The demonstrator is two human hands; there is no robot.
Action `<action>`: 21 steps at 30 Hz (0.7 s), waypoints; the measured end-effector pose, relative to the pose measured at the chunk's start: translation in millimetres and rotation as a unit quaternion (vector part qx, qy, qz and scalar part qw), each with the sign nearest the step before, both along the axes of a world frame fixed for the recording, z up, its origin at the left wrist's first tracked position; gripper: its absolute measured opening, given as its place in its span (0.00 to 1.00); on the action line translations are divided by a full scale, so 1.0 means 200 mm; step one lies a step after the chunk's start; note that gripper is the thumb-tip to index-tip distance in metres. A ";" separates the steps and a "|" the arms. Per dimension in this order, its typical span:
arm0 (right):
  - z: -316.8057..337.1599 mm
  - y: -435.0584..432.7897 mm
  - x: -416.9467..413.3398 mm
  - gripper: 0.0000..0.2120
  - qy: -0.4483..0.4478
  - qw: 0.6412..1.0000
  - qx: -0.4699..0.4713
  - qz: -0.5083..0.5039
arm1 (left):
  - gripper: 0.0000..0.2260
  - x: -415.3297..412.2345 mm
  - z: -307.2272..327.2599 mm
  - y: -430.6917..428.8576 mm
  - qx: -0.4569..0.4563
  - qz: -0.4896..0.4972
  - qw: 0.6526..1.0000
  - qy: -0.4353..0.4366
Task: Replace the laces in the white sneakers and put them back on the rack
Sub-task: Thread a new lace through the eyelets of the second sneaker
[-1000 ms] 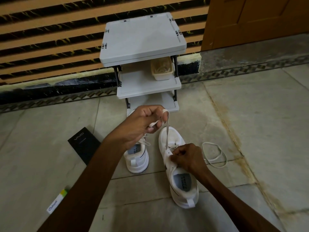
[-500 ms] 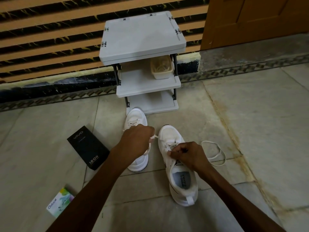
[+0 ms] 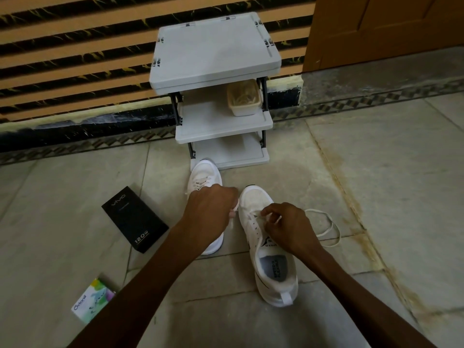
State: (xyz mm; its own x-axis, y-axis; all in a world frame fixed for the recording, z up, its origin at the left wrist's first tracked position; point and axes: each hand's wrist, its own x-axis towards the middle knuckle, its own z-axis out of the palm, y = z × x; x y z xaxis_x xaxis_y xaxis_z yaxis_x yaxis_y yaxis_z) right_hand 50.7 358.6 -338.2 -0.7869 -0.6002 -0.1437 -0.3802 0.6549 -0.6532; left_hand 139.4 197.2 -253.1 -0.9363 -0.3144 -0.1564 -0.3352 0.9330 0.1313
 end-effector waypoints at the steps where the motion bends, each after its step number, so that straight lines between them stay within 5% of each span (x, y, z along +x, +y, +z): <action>1: 0.00 -0.01 -0.01 0.14 0.001 1.000 0.019 0.017 | 0.03 0.00 0.01 0.00 0.015 -0.006 1.000 0.004; 7: 0.00 -0.08 -0.03 0.13 0.022 0.997 0.068 0.033 | 0.08 0.05 0.02 -0.02 -0.060 -0.032 0.997 0.041; 15: 0.03 -0.09 -0.01 0.15 0.009 0.997 0.072 -0.028 | 0.20 -0.03 -0.24 0.02 0.078 -0.023 0.997 0.006; 21: 0.03 -0.02 0.04 0.15 0.063 0.992 0.110 -0.018 | 0.06 -0.05 -0.33 0.09 0.032 -0.058 0.998 0.011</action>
State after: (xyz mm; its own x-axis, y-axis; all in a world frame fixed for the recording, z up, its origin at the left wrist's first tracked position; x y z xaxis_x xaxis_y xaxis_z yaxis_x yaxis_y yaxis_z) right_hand 59.1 353.8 -331.5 -0.8271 -0.5363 -0.1682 -0.4233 0.7911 -0.4415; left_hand 129.2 215.2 -318.1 -0.9693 -0.1935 -0.1519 -0.2216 0.9550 0.1973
